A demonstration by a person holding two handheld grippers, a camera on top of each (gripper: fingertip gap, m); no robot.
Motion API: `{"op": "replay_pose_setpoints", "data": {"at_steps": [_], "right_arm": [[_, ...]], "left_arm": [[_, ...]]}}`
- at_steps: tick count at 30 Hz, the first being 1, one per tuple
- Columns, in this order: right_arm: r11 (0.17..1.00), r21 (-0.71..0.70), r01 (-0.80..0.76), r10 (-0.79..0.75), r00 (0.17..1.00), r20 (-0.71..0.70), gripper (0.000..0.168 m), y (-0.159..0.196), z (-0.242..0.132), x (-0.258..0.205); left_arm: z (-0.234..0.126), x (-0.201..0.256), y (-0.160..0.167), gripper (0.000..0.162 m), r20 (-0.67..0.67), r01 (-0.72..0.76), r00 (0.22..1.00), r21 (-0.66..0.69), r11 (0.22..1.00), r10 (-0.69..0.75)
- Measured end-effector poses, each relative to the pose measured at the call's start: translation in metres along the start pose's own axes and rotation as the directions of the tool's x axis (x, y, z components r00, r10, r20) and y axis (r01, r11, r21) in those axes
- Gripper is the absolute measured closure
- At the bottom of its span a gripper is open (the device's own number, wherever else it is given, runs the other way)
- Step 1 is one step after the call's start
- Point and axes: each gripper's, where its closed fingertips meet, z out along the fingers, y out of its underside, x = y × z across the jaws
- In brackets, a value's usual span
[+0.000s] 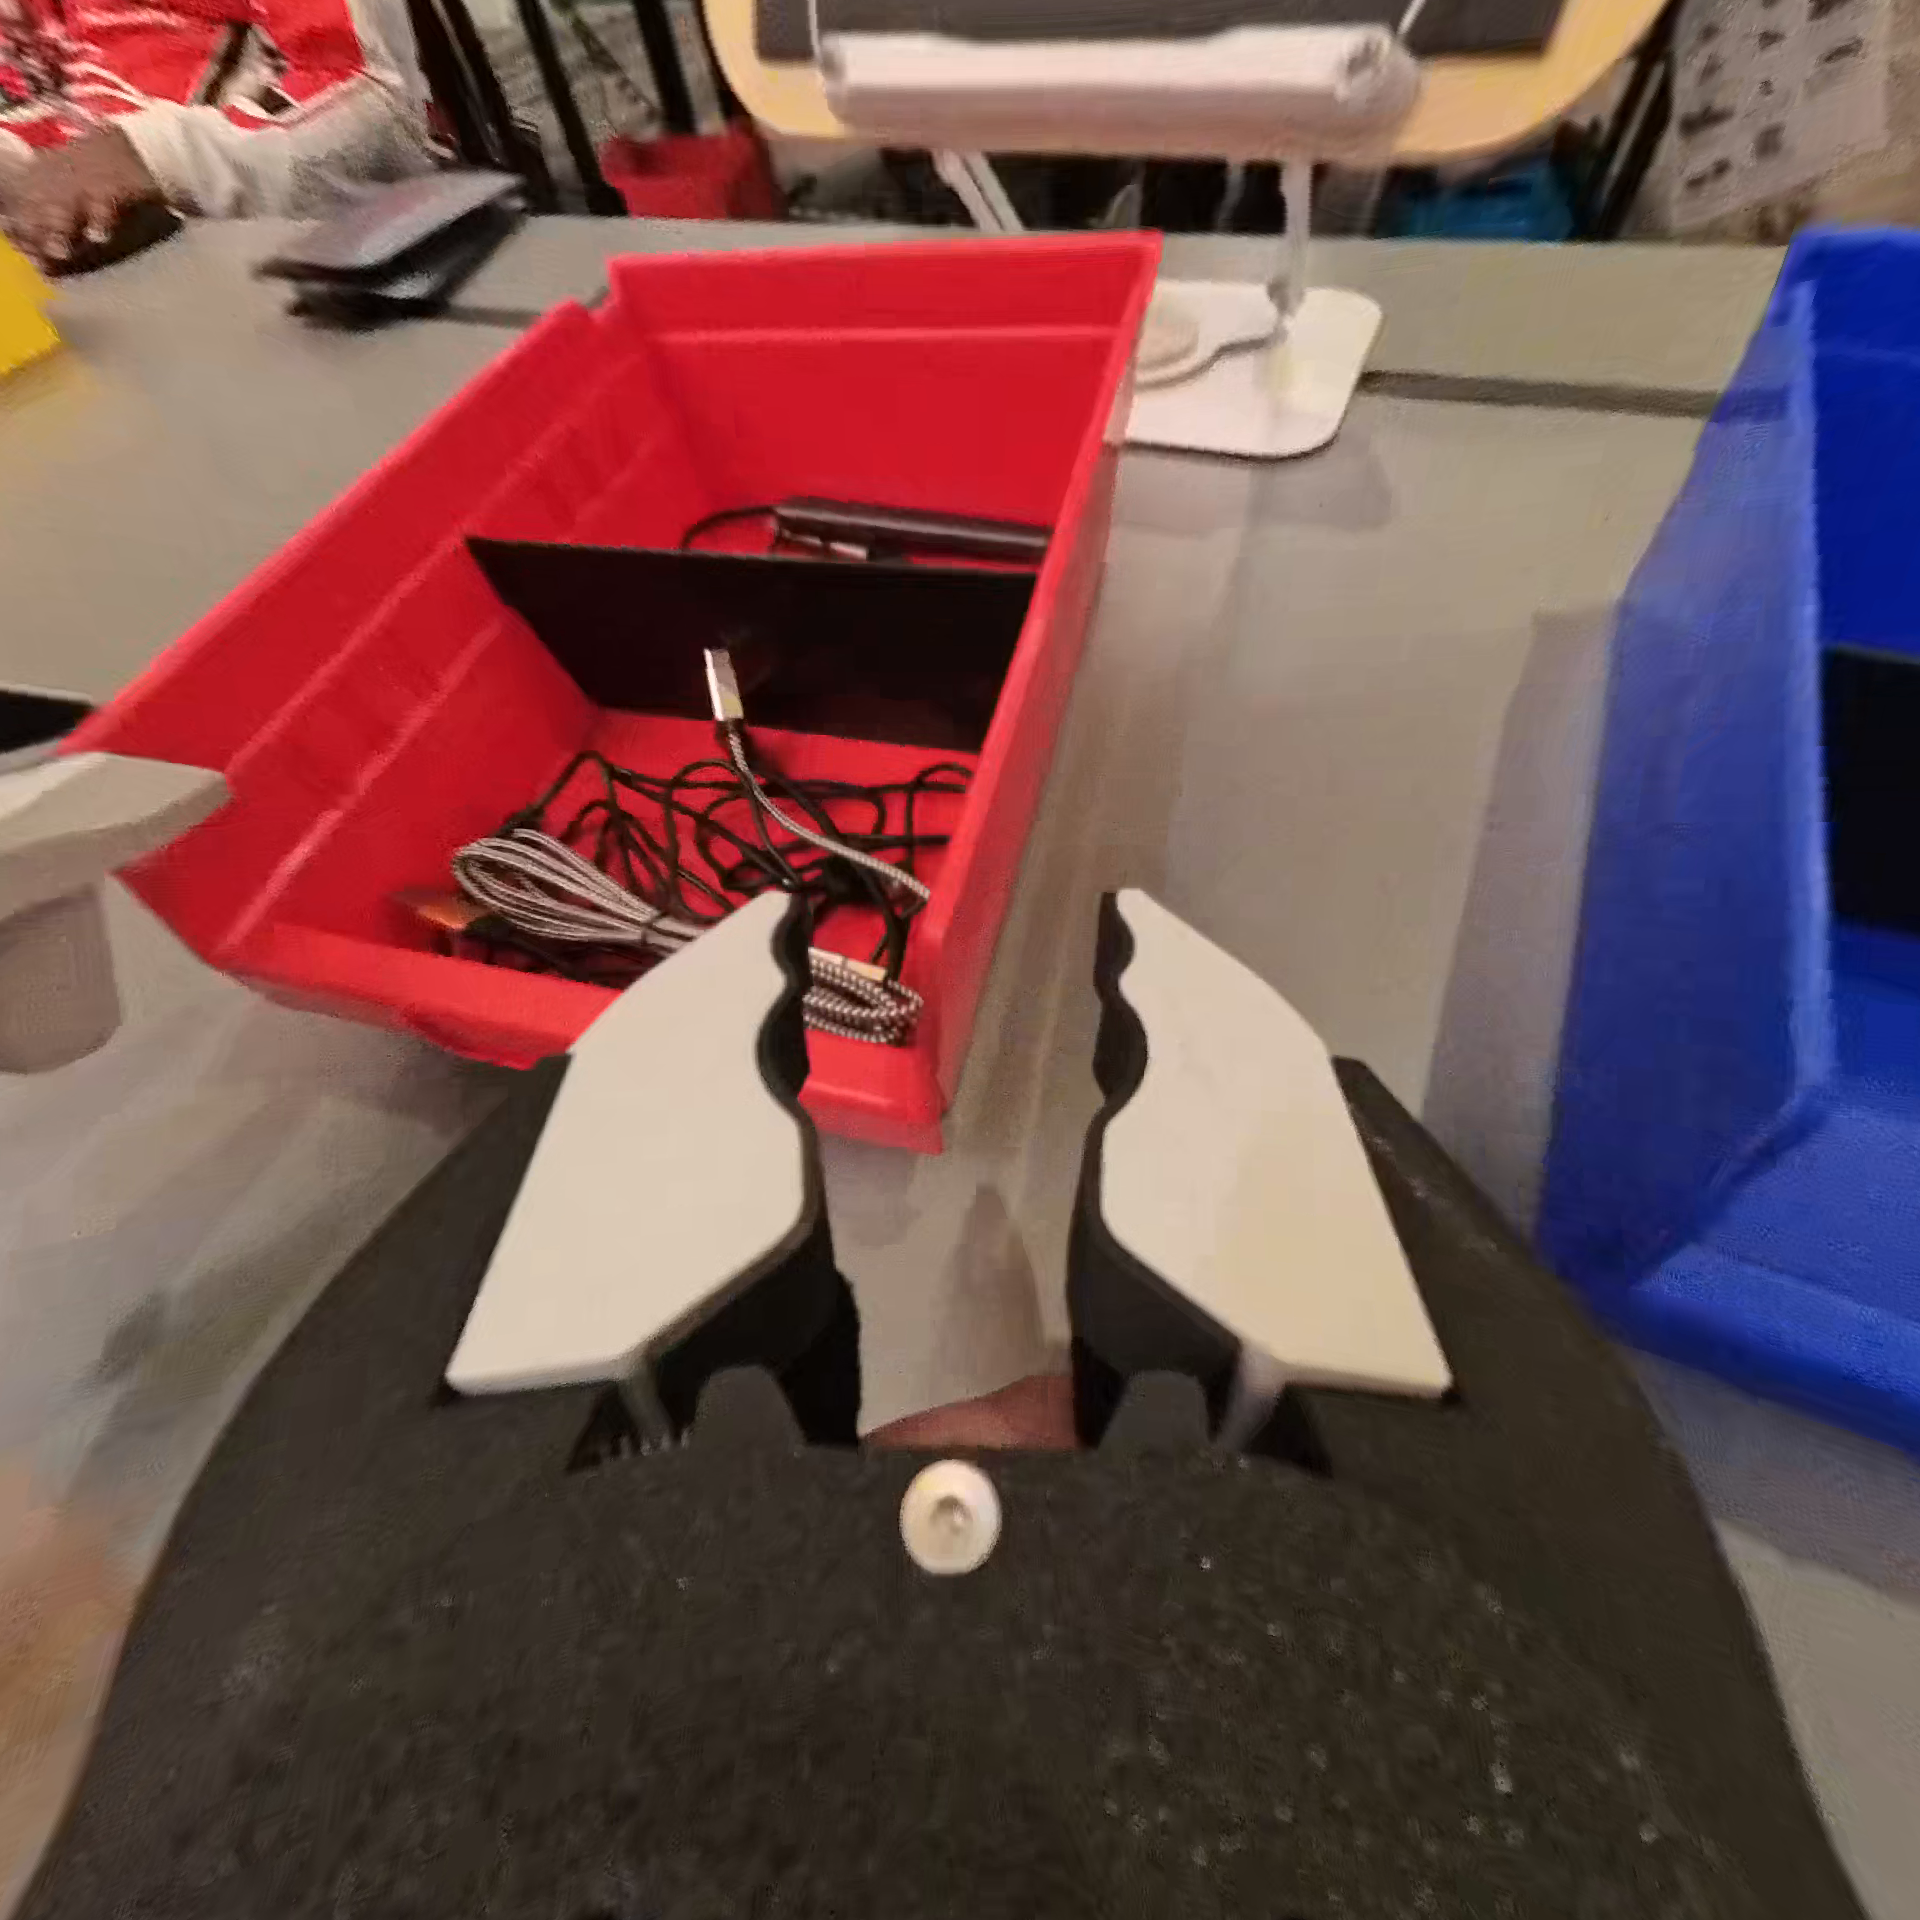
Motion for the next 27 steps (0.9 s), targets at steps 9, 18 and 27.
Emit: {"op": "replay_pose_setpoints", "data": {"at_steps": [9, 18, 27], "right_arm": [[0.999, -0.006, -0.037, 0.036, 0.994, -0.105, 0.142, 0.015, 0.050, -0.007], [1.000, 0.014, -0.019, 0.021, 0.976, -0.215, 0.165, 0.004, 0.043, -0.045], [0.998, 0.021, 0.061, -0.057, 0.982, -0.179, 0.162, -0.015, 0.102, -0.177]], "left_arm": [[0.034, 0.000, 0.028, 0.147, -0.055, 0.089, 0.994, -0.119, 0.989, -0.096], [0.021, -0.055, 0.013, 0.160, 0.040, 0.034, 0.999, -0.069, 0.997, -0.031], [0.016, -0.199, 0.018, 0.160, 0.036, -0.005, 0.999, -0.030, 1.000, 0.006]]}}
